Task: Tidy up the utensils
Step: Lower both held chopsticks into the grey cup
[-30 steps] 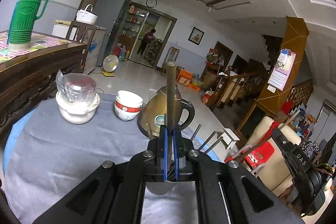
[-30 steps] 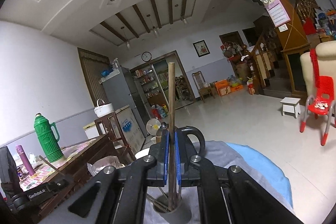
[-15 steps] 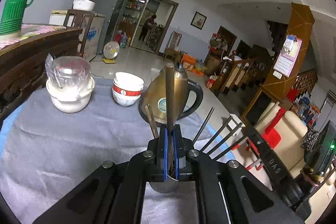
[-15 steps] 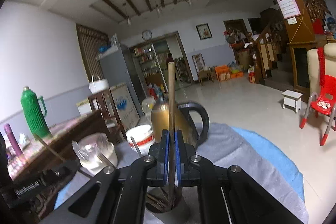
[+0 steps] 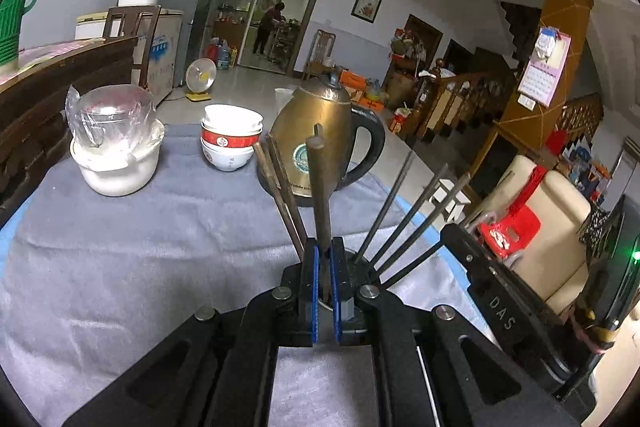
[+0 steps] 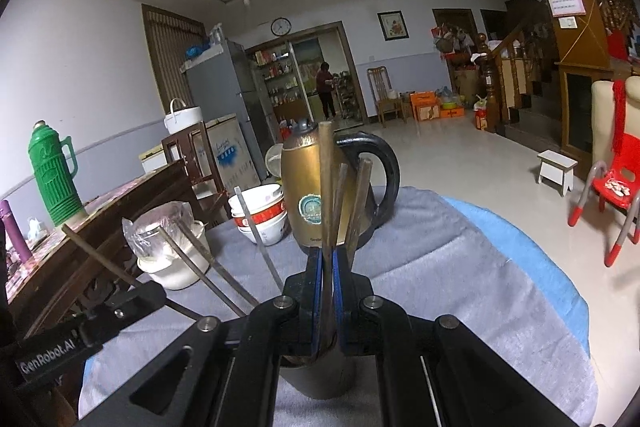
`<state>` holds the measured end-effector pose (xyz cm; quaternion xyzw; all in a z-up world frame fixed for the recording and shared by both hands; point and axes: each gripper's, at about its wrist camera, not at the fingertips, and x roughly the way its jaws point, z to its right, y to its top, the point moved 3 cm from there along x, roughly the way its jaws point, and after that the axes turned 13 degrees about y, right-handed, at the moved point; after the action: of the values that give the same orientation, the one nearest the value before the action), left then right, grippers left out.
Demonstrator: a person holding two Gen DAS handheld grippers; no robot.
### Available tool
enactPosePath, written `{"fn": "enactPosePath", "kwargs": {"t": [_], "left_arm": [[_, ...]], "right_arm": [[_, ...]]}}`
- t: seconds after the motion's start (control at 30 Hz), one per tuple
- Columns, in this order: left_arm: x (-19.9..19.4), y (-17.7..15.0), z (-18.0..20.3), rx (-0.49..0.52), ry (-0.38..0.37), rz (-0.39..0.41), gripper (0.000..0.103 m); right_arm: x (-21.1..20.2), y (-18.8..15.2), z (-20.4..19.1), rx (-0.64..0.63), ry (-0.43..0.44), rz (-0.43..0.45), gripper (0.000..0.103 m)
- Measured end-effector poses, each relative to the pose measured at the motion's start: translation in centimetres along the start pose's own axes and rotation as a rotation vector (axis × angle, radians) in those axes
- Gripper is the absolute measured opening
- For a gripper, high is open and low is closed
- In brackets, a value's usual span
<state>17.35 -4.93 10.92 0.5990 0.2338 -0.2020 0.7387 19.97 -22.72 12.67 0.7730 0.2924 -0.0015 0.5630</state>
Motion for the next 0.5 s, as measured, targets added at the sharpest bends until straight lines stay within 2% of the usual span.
{"fn": "enactPosePath", "kwargs": {"t": [0.4, 0.47, 0.5], "left_arm": [[1.6, -0.9, 0.1, 0.028, 0.000, -0.072, 0.006], [1.3, -0.6, -0.4, 0.015, 0.003, -0.068, 0.007], [1.1, -0.5, -0.5, 0.013, 0.003, -0.064, 0.011]], "right_arm": [[1.2, -1.1, -0.1, -0.002, -0.002, -0.084, 0.008], [1.1, -1.2, 0.0, -0.004, -0.012, -0.084, 0.008], [0.9, -1.1, 0.0, -0.002, -0.018, -0.083, 0.011]]}}
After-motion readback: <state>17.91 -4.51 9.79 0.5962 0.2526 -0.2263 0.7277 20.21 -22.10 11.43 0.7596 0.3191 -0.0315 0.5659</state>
